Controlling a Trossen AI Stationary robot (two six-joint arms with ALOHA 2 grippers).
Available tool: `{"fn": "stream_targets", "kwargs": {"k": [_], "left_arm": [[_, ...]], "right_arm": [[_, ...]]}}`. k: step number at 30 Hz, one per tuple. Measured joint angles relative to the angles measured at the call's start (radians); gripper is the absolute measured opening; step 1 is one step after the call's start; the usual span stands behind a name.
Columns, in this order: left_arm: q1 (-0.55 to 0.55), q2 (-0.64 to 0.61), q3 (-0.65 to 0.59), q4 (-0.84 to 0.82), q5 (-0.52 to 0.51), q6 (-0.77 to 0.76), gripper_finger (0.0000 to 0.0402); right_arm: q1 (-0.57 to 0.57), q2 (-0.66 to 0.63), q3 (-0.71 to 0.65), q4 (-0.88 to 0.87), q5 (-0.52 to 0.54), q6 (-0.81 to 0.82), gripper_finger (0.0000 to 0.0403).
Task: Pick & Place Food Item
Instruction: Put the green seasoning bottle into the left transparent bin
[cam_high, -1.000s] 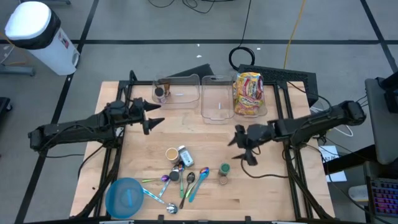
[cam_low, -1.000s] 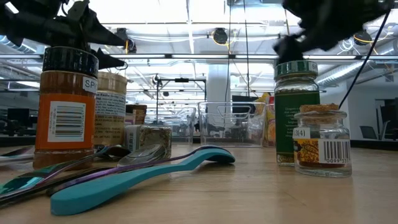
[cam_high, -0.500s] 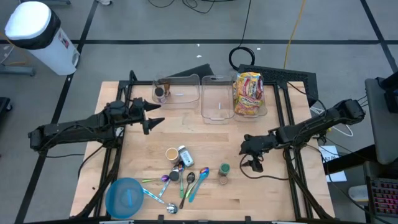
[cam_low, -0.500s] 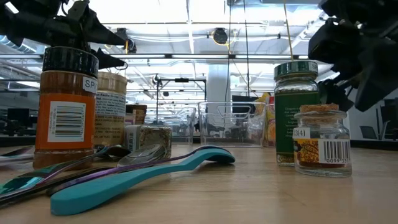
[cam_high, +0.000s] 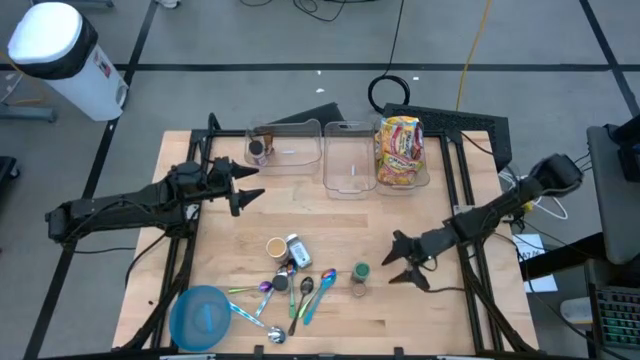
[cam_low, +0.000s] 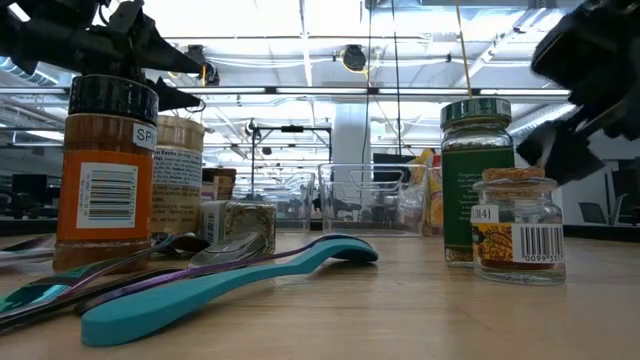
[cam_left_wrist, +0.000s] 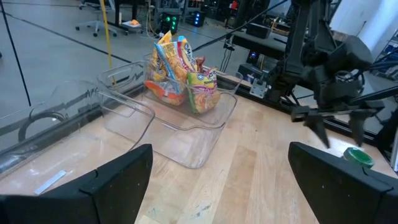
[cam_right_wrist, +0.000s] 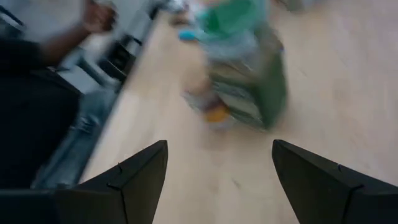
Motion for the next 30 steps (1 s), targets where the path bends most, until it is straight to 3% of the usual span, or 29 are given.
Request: {"fn": "stream_targets", "kwargs": {"k": [6,10,30], "left_arm": [[0.000,0.000,0.000,0.000,0.000,0.000,0.0376],[0.000,0.000,0.000,-0.001,0.000,0.000,0.0382],[0.000,0.000,0.000,-0.001,0.000,0.000,0.0385]], "right_arm": [[0.111,0.000,-0.074,0.300,0.038,-0.079,0.0279],[0.160,0.000,-0.107,0.393,0.077,-0.122,0.0279],[0.183,0.009,-0.149,0.415,0.328,-0.100,0.0279]]}}
